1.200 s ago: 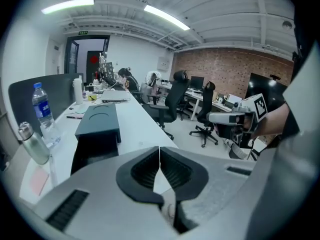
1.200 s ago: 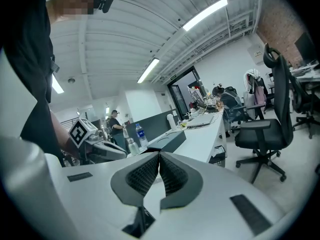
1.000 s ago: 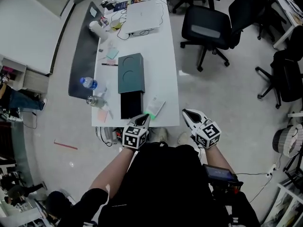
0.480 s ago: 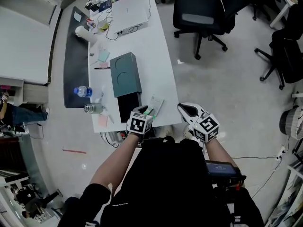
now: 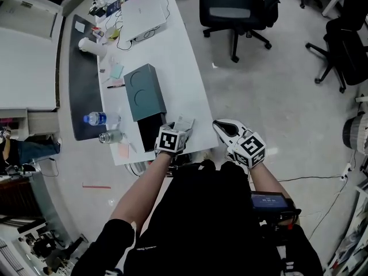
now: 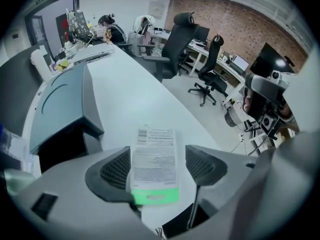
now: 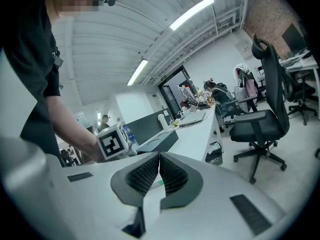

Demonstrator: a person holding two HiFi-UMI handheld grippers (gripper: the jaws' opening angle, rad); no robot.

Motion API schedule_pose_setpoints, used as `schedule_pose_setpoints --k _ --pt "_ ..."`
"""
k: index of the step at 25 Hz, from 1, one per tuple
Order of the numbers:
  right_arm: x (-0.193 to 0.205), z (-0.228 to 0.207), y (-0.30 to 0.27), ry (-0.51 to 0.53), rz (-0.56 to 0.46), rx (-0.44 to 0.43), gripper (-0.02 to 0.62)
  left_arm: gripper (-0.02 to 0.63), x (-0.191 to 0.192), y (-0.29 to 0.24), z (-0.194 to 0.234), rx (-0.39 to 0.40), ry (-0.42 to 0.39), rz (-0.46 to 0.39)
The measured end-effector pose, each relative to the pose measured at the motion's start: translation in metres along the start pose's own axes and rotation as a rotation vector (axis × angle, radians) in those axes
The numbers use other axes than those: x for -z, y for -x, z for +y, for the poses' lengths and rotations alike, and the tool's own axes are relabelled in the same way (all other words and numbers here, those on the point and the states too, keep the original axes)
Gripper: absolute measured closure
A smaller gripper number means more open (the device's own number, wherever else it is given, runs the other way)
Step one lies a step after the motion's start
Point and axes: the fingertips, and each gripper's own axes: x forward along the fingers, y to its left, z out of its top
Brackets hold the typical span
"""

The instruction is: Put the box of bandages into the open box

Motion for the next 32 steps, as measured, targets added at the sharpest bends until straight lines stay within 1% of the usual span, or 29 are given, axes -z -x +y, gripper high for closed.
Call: schedule_pose_setpoints --k 2,5,8,11,16,18,19,22,26,32 --pt "0.000 -0.004 0.001 -0.005 0.000 0.006 0.568 0.262 0.002 -0.006 -0.004 0.013 0.011 0.038" --pt "0.000 -0.007 0.004 -0.015 -0.001 0.013 0.568 0.256 0.016 -0.010 -0.006 0.012 0.026 0.125" --pt "0.001 -0.012 0.006 -0.020 0.001 0.019 0.568 0.256 0.021 -0.014 -0.002 -0.013 0.011 0.162" --pt "0.000 -0.015 0.009 -0.026 0.003 0.020 0.568 0.256 0.022 -0.016 -0.004 -0.020 0.022 0.196" --pt "0.000 -0.017 0.010 -0.030 0.004 0.020 0.568 0.259 0.022 -0.011 0.013 -0.127 -0.002 0.229" --pt "0.001 -0.017 0.011 -0.030 0.002 0.020 0.568 0.262 0.021 -0.009 0.018 -0.152 -0.002 0.227" --pt "0.002 -0.018 0.011 -0.029 0.003 0.020 0.568 0.264 0.022 -0.009 0.015 -0.139 0.014 0.224" --pt "0.003 -0.018 0.012 -0.031 0.006 0.018 0.568 0.265 0.023 -0.013 -0.011 -0.006 0.110 0.195" --pt "0.005 -0.015 0.013 -0.028 0.016 0.011 0.568 0.267 0.011 -0.007 -0.007 -0.009 0.128 0.113" --pt "0.002 -0.008 0.007 -0.014 0.019 -0.011 0.568 0.268 0.005 0.007 -0.010 0.034 0.183 0.051"
